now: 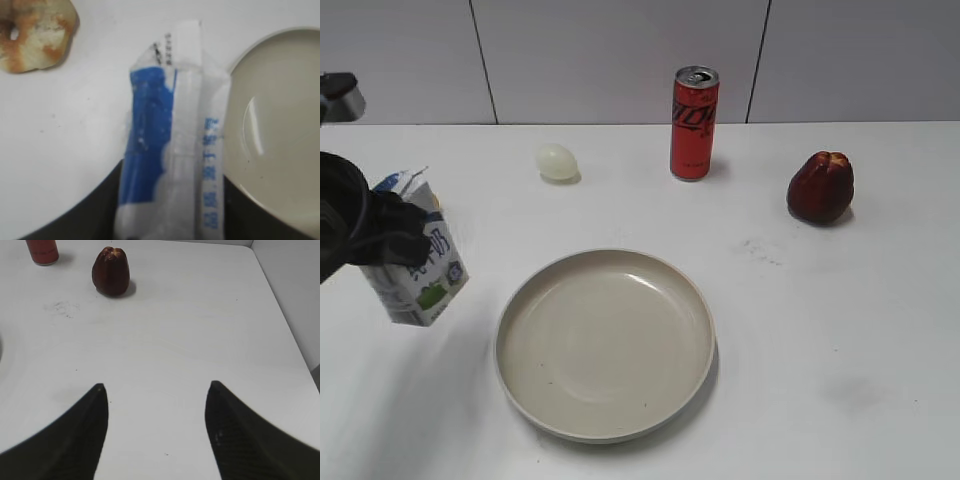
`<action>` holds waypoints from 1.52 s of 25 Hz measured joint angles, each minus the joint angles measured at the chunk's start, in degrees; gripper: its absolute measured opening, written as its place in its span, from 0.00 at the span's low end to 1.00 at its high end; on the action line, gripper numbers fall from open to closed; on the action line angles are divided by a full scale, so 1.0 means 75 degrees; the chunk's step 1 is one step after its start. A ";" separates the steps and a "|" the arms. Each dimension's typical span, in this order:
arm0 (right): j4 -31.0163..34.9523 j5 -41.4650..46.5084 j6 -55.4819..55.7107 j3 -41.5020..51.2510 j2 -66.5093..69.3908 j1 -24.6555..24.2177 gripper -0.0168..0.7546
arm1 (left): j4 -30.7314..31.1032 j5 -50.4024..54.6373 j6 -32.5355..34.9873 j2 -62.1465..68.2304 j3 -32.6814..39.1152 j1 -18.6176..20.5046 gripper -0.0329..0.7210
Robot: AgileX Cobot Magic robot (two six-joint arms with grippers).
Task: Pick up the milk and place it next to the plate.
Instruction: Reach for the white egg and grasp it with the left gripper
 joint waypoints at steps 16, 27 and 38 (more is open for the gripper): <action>0.0000 0.0000 0.0000 0.0000 0.0000 0.0000 0.63 | -0.0639 -0.2510 -0.0051 0.1693 0.0815 -0.0427 0.45; 0.0000 0.0007 0.0000 0.0000 0.0000 0.0000 0.63 | -0.0922 -0.2696 -0.0051 0.1722 0.0808 -0.0438 0.76; 0.0000 0.0007 0.0000 0.0000 0.0000 0.0000 0.63 | -0.0993 -0.2366 -0.0057 -0.0003 0.0701 -0.0438 0.88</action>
